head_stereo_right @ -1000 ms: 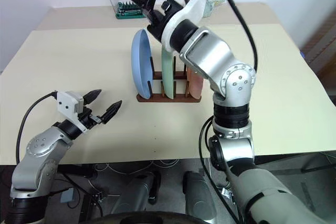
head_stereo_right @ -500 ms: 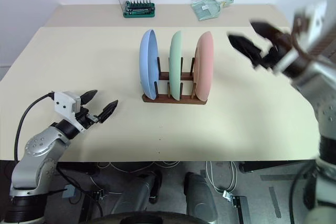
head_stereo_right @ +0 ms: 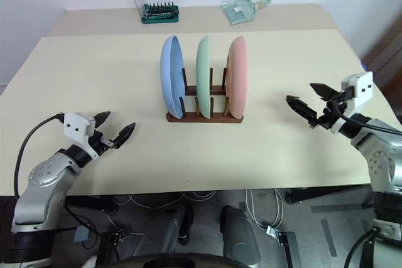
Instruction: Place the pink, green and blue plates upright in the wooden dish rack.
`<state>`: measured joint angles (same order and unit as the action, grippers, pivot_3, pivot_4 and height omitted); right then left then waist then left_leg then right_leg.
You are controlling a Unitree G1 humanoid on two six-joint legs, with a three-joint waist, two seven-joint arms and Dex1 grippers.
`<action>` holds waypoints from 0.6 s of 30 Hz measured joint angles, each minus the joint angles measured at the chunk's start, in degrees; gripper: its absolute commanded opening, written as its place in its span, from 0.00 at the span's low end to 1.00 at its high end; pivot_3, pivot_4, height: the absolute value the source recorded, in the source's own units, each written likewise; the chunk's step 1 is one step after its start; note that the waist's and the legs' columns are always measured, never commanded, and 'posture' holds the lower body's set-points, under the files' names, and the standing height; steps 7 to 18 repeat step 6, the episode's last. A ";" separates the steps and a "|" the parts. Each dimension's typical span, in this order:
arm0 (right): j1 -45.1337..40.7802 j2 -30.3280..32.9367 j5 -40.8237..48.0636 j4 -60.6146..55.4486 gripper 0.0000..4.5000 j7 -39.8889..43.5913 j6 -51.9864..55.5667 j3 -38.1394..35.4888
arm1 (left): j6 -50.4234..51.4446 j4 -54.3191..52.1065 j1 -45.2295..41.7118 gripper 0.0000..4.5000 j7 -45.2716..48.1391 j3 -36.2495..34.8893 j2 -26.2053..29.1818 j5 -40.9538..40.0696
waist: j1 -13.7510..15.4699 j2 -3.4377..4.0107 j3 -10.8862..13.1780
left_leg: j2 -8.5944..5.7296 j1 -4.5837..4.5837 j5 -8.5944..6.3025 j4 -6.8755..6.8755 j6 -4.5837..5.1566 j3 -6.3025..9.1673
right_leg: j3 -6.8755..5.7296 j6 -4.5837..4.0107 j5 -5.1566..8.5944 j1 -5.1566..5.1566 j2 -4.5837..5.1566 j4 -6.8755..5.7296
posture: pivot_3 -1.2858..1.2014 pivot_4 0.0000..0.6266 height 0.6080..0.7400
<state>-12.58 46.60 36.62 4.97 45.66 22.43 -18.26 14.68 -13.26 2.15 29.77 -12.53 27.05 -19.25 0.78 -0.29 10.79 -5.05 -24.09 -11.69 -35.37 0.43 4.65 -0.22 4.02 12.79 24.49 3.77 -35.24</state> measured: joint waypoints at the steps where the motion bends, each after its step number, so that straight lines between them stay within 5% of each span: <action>1: -0.01 -0.78 -0.70 -0.08 0.99 0.02 -0.19 0.40 | 0.00 -0.24 0.69 1.00 0.01 -0.03 0.00 0.00 | 0.00 -0.01 0.00 | 0.00 0.00 0.00 0.00 0.00 0.00 | 0.00 0.00 0.00 0.00 0.00 0.01 | 0.52 0.24 0.96; 18: -1.68 -2.74 -2.75 0.87 0.99 0.72 -0.20 2.35 | 0.14 -1.44 3.93 1.00 -0.87 -0.15 -0.44 0.01 | -0.03 0.01 0.00 | 0.00 -0.01 -0.02 -0.04 0.00 -0.01 | 0.01 0.01 -0.05 0.01 0.00 0.00 | 0.52 0.24 0.96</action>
